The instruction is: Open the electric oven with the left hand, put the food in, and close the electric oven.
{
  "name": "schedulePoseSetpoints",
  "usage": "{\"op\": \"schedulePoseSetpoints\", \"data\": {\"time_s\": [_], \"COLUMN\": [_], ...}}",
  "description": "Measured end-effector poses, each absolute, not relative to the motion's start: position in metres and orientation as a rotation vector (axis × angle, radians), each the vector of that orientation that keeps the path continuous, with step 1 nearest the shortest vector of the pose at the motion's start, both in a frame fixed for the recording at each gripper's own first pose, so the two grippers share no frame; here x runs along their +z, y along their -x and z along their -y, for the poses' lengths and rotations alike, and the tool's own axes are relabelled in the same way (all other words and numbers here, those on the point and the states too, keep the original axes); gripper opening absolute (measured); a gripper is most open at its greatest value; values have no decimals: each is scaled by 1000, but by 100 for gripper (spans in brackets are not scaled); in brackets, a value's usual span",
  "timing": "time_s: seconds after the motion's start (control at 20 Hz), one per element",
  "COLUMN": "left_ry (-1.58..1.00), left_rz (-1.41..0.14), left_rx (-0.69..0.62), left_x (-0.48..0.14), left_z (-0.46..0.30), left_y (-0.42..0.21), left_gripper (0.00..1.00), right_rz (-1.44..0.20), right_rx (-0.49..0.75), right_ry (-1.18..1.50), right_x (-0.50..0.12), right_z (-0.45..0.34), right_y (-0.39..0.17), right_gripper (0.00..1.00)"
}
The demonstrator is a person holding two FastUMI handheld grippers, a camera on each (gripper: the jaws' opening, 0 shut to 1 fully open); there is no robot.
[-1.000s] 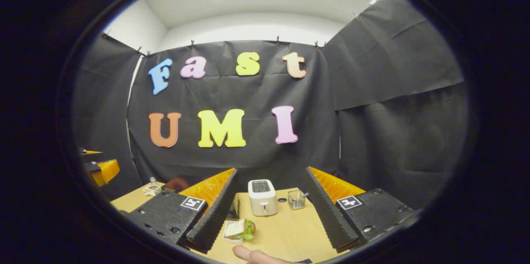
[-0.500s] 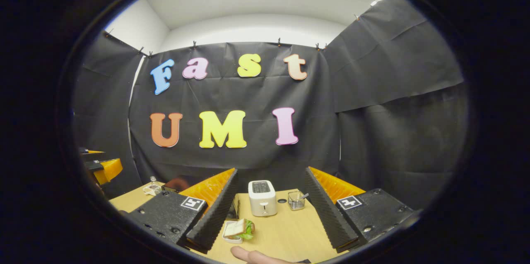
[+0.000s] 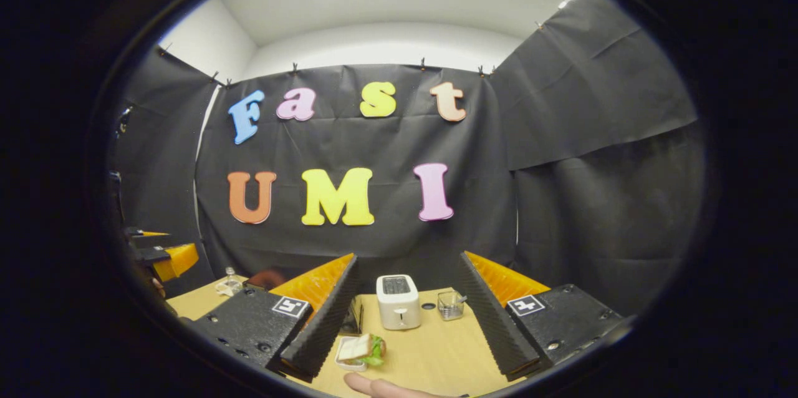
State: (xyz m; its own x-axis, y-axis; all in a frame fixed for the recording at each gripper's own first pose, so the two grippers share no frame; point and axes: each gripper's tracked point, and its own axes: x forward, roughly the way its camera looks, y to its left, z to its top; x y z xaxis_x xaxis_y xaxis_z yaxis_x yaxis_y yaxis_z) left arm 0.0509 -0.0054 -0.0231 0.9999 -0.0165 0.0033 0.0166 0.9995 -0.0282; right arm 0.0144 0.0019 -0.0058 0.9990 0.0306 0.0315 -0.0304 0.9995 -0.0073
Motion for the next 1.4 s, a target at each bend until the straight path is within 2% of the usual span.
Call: {"op": "schedulePoseSetpoints", "data": {"time_s": [0.15, 0.2, 0.25, 0.3, 0.35, 0.4, 0.5, 0.55, 0.6, 0.65, 0.7, 0.75, 0.8, 0.85, 0.9, 0.95, 1.0, 1.05, 1.1, 1.35, 1.4], "left_ry": [33, 43, 53, 60, 64, 69, 79, 83, 85, 86, 86, 82, 79, 73, 69, 63, 57, 45, 36, 21, 28], "left_rz": [-37, -52, -64, -72, -87, -108, -155, -178, -197, -213, -237, -264, -295, -317, -338, -359, -383, -395, -406, -482, -489], "left_rx": [-17, -22, -29, -36, -42, -44, -36, -32, -39, -43, -44, -44, -49, -48, -50, -52, -56, -59, -54, -50, -48], "left_x": [-41, -47, -50, -54, -61, -68, -86, -94, -101, -109, -119, -131, -142, -152, -162, -173, -182, -188, -193, -219, -220], "left_z": [7, 9, 8, 9, 10, 10, 6, 7, 8, 11, 13, 15, 18, 20, 23, 28, 32, 35, 37, 47, 48], "left_y": [-80, -89, -102, -115, -127, -139, -162, -174, -186, -198, -210, -221, -232, -242, -251, -260, -267, -273, -279, -294, -294], "left_gripper": [96, 96, 96, 96, 96, 96, 96, 88, 100, 95, 95, 94, 94, 94, 94, 94, 94, 94, 94, 95, 96], "right_rz": [28, 28, 29, 31, 33, 34, 30, 28, 28, 26, 22, 20, 18, 21, 23, 26, 23, 18, 12, -38, -50], "right_rx": [45, 50, 54, 56, 55, 56, 65, 66, 65, 65, 66, 74, 82, 90, 96, 99, 102, 105, 102, 80, 81], "right_ry": [6, 7, 9, 11, 14, 16, 19, 22, 24, 25, 26, 30, 36, 40, 42, 39, 35, 32, 27, 5, -2], "right_x": [-7, -7, -7, -6, -6, -7, -9, -10, -10, -12, -12, -13, -13, -14, -13, -15, -17, -21, -25, -48, -52], "right_z": [-7, -8, -10, -10, -10, -10, -14, -13, -13, -12, -12, -15, -17, -18, -17, -15, -13, -10, -6, 16, 20], "right_y": [-24, -27, -31, -34, -38, -41, -47, -50, -54, -57, -61, -64, -66, -69, -71, -72, -74, -77, -79, -95, -96], "right_gripper": [100, 91, 91, 100, 91, 100, 100, 91, 91, 91, 100, 100, 91, 91, 100, 92, 91, 91, 100, 100, 91]}}
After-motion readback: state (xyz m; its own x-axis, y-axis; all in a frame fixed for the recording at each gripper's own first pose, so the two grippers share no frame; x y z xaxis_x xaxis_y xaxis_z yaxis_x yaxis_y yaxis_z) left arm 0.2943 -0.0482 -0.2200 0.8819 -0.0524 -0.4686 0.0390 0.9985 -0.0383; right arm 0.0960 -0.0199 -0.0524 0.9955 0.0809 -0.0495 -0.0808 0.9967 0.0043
